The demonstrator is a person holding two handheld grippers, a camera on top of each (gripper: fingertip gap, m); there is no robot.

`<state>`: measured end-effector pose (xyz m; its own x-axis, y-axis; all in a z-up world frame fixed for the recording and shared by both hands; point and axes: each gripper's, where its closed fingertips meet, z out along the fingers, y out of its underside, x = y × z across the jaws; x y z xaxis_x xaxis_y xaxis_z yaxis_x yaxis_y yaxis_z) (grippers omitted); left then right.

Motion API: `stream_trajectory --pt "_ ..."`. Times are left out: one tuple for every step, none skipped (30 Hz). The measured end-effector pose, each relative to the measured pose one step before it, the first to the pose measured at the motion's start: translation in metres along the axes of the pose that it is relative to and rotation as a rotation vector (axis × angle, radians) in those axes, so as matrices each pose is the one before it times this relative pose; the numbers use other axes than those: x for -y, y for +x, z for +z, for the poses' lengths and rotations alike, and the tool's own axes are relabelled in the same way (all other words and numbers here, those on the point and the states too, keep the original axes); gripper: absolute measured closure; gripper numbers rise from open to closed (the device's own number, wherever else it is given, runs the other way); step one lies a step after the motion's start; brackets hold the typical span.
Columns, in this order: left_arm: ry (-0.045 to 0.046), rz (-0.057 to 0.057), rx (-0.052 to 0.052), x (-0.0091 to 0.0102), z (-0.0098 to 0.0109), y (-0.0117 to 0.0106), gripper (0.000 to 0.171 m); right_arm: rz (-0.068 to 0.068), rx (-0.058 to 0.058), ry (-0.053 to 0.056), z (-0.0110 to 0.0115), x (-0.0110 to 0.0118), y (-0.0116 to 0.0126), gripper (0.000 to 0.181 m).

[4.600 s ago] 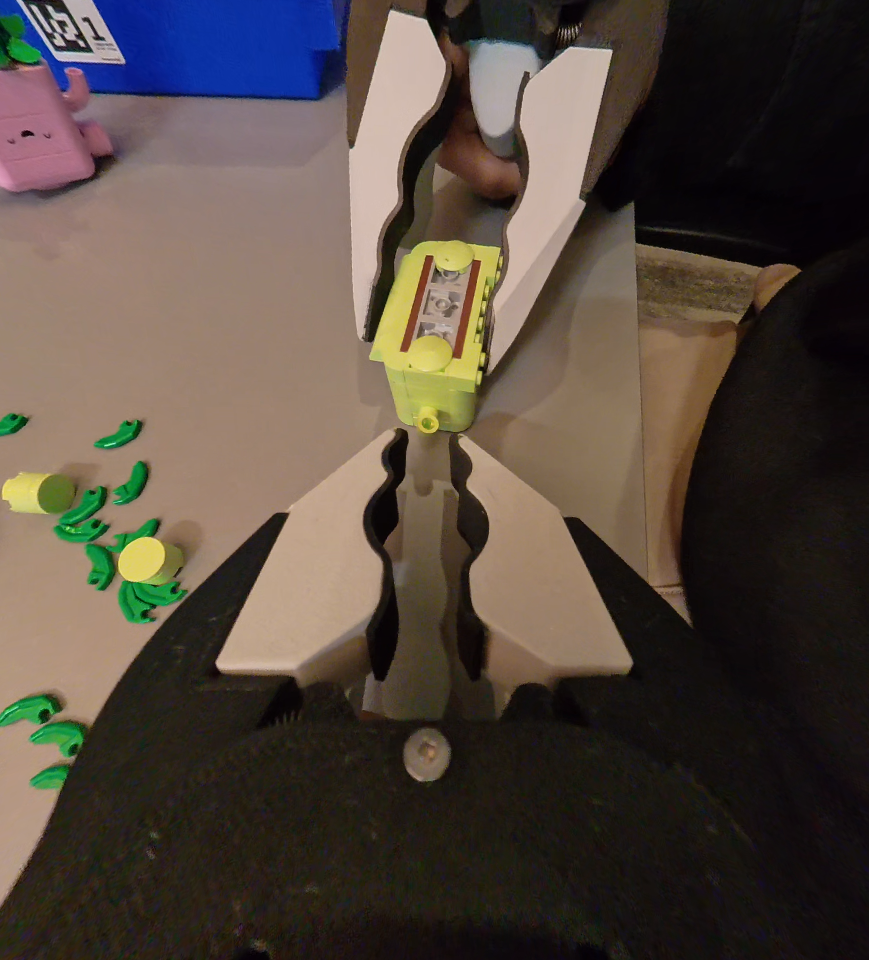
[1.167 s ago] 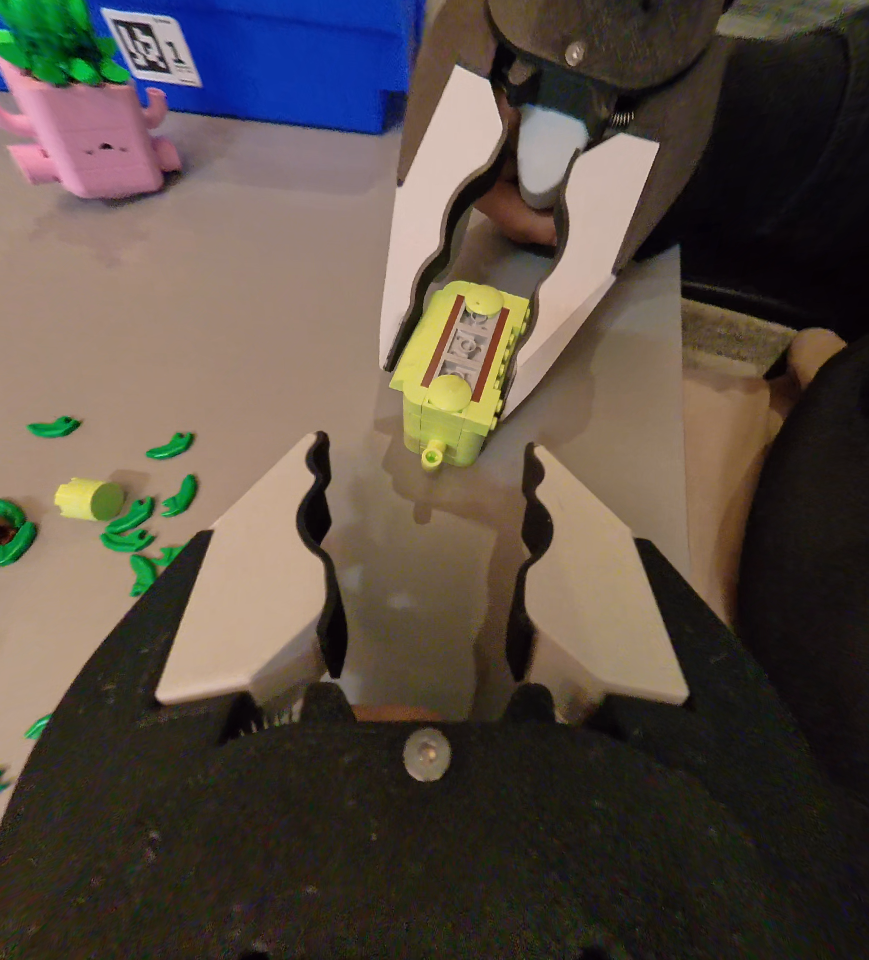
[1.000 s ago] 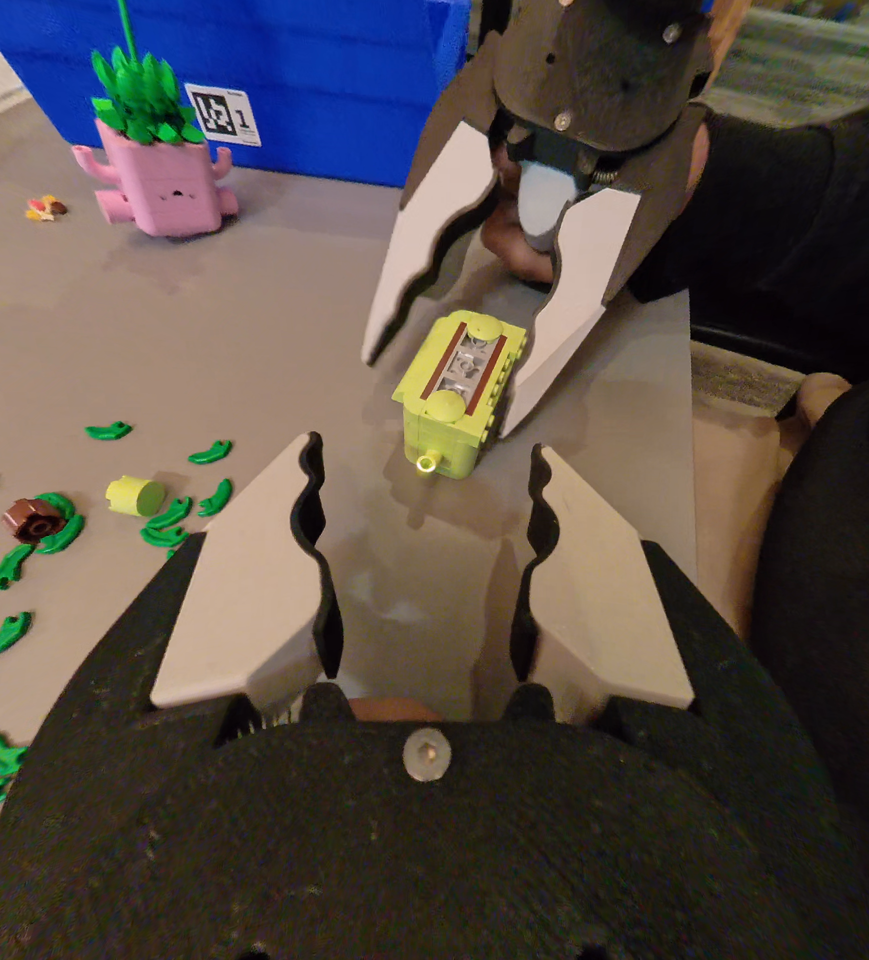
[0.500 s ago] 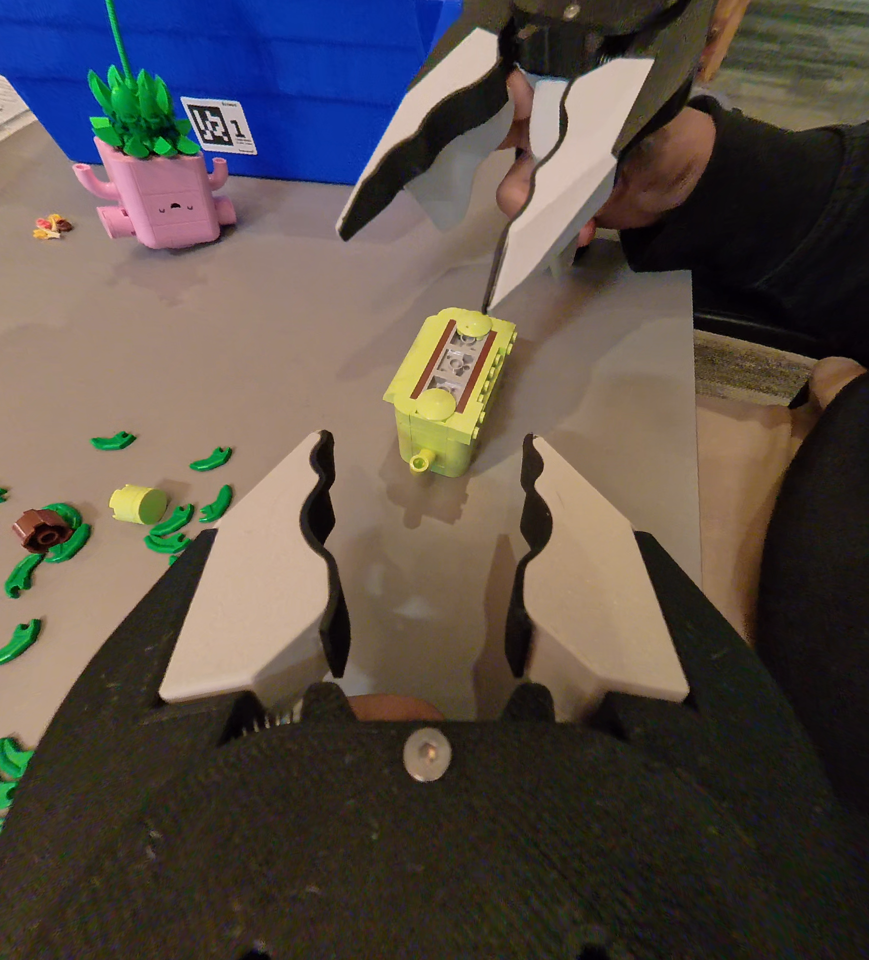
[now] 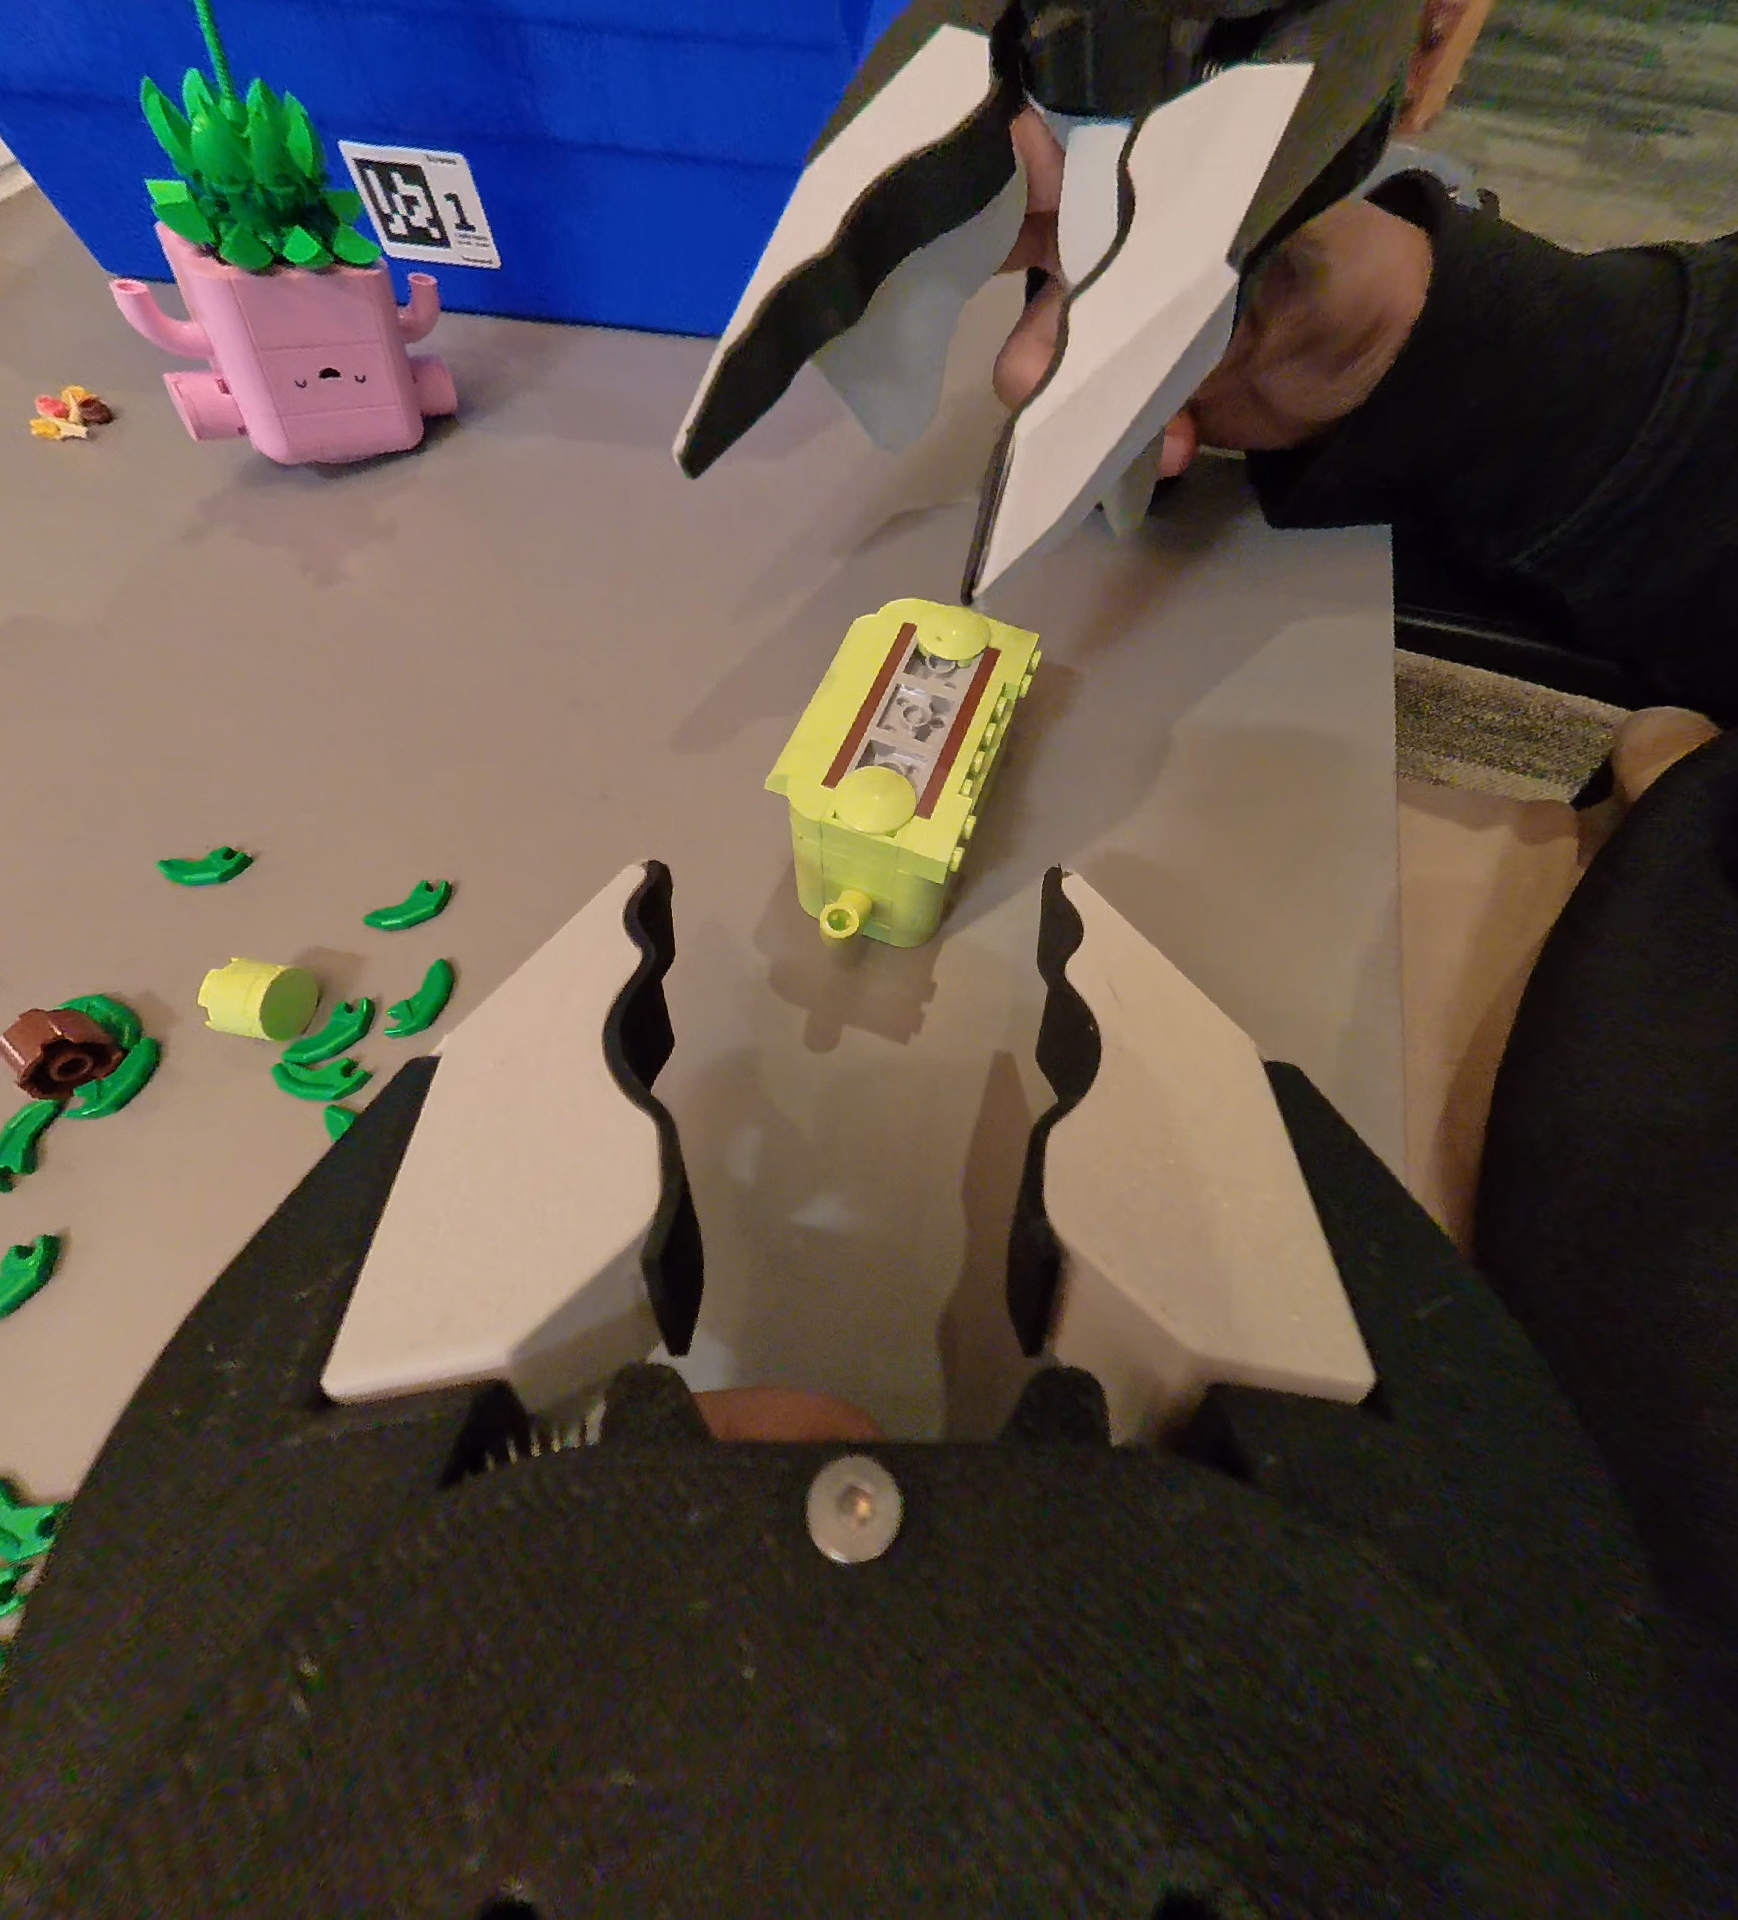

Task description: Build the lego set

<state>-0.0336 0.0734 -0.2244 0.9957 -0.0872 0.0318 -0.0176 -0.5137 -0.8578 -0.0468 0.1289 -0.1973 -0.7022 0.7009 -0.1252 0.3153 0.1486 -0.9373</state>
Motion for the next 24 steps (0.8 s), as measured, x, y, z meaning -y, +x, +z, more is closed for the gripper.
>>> stream_trajectory --pt "0.00084 -0.0027 -0.0010 0.00006 -0.00008 -0.00025 0.101 -0.0034 -0.0008 -0.0105 0.00122 -0.00128 -0.00022 0.108" --pt "0.00117 -0.0026 -0.0011 0.00005 -0.00014 -0.00014 0.101 -0.0015 0.0003 -0.0086 0.00093 -0.00112 -0.00024 0.108" --pt "0.00065 -0.0027 -0.0001 0.00017 -0.00005 -0.00029 0.101 0.0006 0.0012 -0.0056 0.00063 -0.00070 -0.00003 0.108" --pt "-0.00033 -0.0029 -0.0001 -0.00009 0.00007 -0.00029 0.101 0.0028 0.0017 -0.0020 0.00020 -0.00019 0.00007 0.108" --pt "-0.00117 -0.0025 -0.0010 -0.00015 0.00010 -0.00011 0.101 0.0041 0.0020 0.0014 -0.00011 0.00011 0.00021 0.108" --pt "-0.00072 -0.0016 -0.0011 -0.00014 0.00006 -0.00004 0.101 0.0046 0.0019 0.0037 -0.00042 0.00050 0.00030 0.108" --pt "-0.00088 -0.0016 0.0005 -0.00011 0.00013 -0.00028 0.101 0.0047 0.0019 0.0047 -0.00041 0.00061 0.00023 0.108" --pt "-0.00133 -0.0019 0.0010 -0.00017 0.00010 -0.00033 0.101 0.0045 0.0022 0.0046 -0.00049 0.00059 0.00027 0.109" --pt "-0.00159 -0.0018 -0.0004 -0.00015 0.00017 -0.00015 0.101 0.0044 0.0024 0.0034 -0.00037 0.00050 0.00018 0.109" --pt "-0.00046 -0.0009 0.0000 -0.00001 0.00003 -0.00015 0.101 0.0035 0.0033 0.0016 -0.00016 0.00014 0.00000 0.110" --pt "0.00083 -0.0001 0.0005 0.00007 -0.00004 -0.00016 0.101 0.0020 0.0025 0.0001 -0.00002 0.00008 -0.00008 0.111" --pt "0.00123 0.0001 0.0009 0.00015 -0.00013 -0.00001 0.101 0.0004 0.0003 -0.0008 0.00011 -0.00016 -0.00005 0.111" --pt "0.00104 0.0000 0.0012 0.00013 -0.00015 -0.00015 0.101 -0.0010 -0.0009 -0.0014 0.00018 -0.00012 0.00006 0.112" --pt "-0.00002 0.0001 0.0000 0.00000 0.00000 -0.00001 0.101 -0.0012 -0.0011 -0.0018 0.00025 -0.00026 0.00004 0.112" --pt "-0.00091 0.0002 -0.0002 -0.00016 0.00007 0.00000 0.101 -0.0007 -0.0005 -0.0017 0.00016 -0.00016 -0.00002 0.112" --pt "-0.00118 0.0001 0.0000 -0.00015 0.00014 -0.00003 0.101 -0.0001 -0.0002 -0.0008 0.00011 -0.00016 0.00006 0.112" --pt "-0.00125 0.0001 0.0004 -0.00016 0.00014 0.00001 0.101 0.0005 0.0000 0.0003 0.00001 0.00006 0.00011 0.112" --pt "-0.00128 0.0003 0.0008 -0.00016 0.00013 -0.00015 0.101 0.0008 0.0006 0.0014 -0.00015 0.00025 0.00005 0.112" --pt "-0.00124 0.0004 0.0004 -0.00007 0.00009 -0.00001 0.101 0.0008 0.0011 0.0022 -0.00012 0.00023 -0.00008 0.112" --pt "-0.00110 0.0010 0.0003 -0.00013 0.00016 0.00007 0.101 0.0008 0.0007 0.0026 -0.00033 0.00032 0.00003 0.112" --pt "-0.00095 0.0013 0.0003 -0.00017 0.00009 0.00005 0.101 0.0007 0.0002 0.0026 -0.00026 0.00034 0.00005 0.112" --pt "-0.00108 0.0009 0.0007 -0.00005 0.00011 0.00003 0.101 0.0004 0.0005 0.0019 -0.00017 0.00029 0.00002 0.112" --pt "-0.00098 0.0009 0.0013 -0.00017 0.00009 -0.00005 0.101 0.0002 0.0005 0.0009 -0.00007 0.00008 -0.00008 0.113" --pt "-0.00101 0.0011 0.0011 -0.00004 0.00012 -0.00004 0.101 0.0001 0.0001 -0.0002 0.00005 0.00000 0.00005 0.113"
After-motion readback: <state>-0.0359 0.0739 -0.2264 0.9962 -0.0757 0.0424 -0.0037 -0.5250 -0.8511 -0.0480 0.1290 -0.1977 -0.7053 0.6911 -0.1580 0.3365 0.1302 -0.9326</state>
